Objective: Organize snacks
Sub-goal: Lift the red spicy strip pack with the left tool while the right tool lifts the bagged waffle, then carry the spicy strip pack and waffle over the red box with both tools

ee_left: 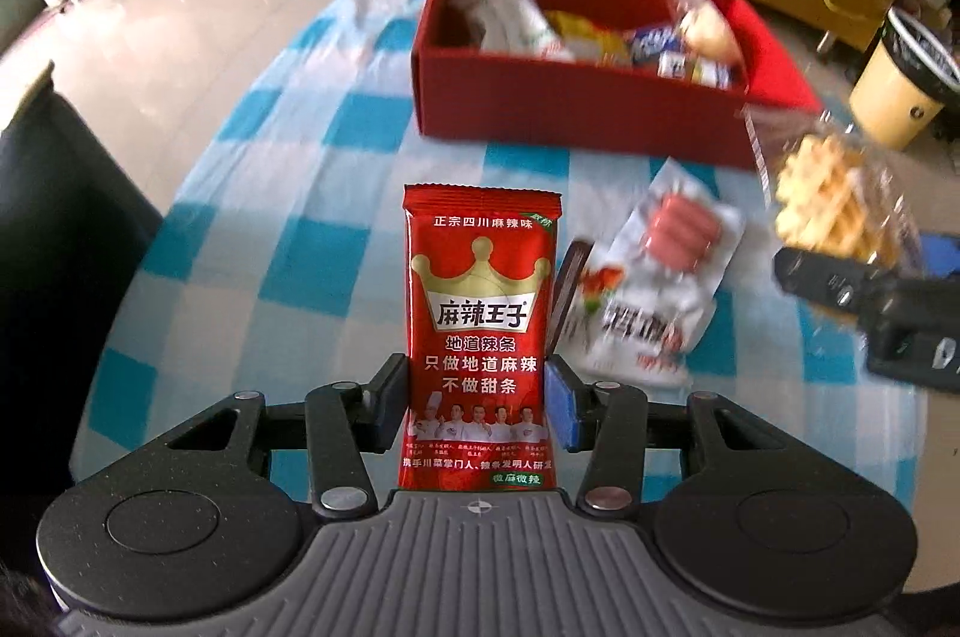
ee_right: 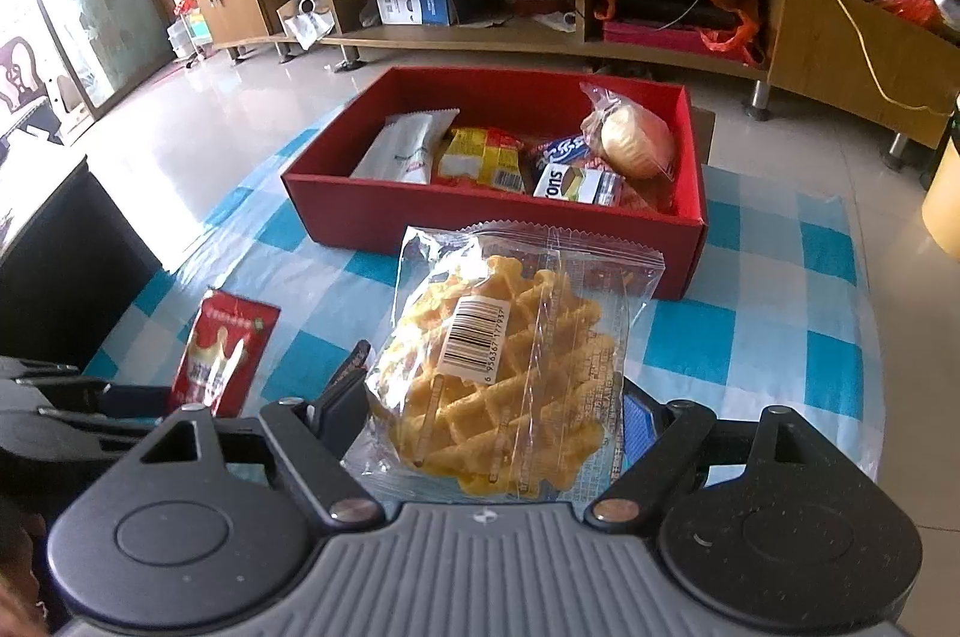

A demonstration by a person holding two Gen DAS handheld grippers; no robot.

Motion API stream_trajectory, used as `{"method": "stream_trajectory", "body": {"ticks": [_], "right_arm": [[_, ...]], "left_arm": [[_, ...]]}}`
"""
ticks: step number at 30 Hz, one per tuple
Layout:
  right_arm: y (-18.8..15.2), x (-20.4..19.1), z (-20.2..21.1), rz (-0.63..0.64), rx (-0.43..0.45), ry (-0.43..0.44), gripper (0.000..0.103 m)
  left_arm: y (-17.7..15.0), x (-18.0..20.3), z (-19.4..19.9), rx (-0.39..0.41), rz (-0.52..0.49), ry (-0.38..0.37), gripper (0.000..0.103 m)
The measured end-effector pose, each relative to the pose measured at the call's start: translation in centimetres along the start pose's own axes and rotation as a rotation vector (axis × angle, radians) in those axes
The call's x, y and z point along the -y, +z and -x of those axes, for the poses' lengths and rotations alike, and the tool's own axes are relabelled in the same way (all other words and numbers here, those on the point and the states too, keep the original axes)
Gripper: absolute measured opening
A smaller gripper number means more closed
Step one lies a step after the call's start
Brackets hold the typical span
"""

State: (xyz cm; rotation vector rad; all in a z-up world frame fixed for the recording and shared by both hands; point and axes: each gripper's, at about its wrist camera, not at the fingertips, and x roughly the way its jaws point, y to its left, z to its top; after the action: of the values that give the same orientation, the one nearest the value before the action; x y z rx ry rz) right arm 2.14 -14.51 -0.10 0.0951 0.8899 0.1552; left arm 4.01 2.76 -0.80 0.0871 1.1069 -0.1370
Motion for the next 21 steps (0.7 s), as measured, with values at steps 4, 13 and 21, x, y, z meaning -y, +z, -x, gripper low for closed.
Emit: {"method": "stream_trajectory", "body": {"ticks": [4, 13, 21], "right_arm": [[0.5, 0.2, 0.2, -0.009, 0.019, -0.006, 0.079], [1.9, 1.4, 1.2, -0.044, 0.080, -0.042, 0.079], [3.4, 1.9, 1.4, -0.052, 0.118, -0.059, 0.079]], "left_arm": [[1.3, 0.4, 0.8, 0.046, -0.005, 0.016, 0.055], [4.2, 0.8, 1.6, 0.114, -0.001, 0.023, 0.056], [7.0, 1.5, 1.7, 0.180, -0.024, 0.044, 0.056]]}}
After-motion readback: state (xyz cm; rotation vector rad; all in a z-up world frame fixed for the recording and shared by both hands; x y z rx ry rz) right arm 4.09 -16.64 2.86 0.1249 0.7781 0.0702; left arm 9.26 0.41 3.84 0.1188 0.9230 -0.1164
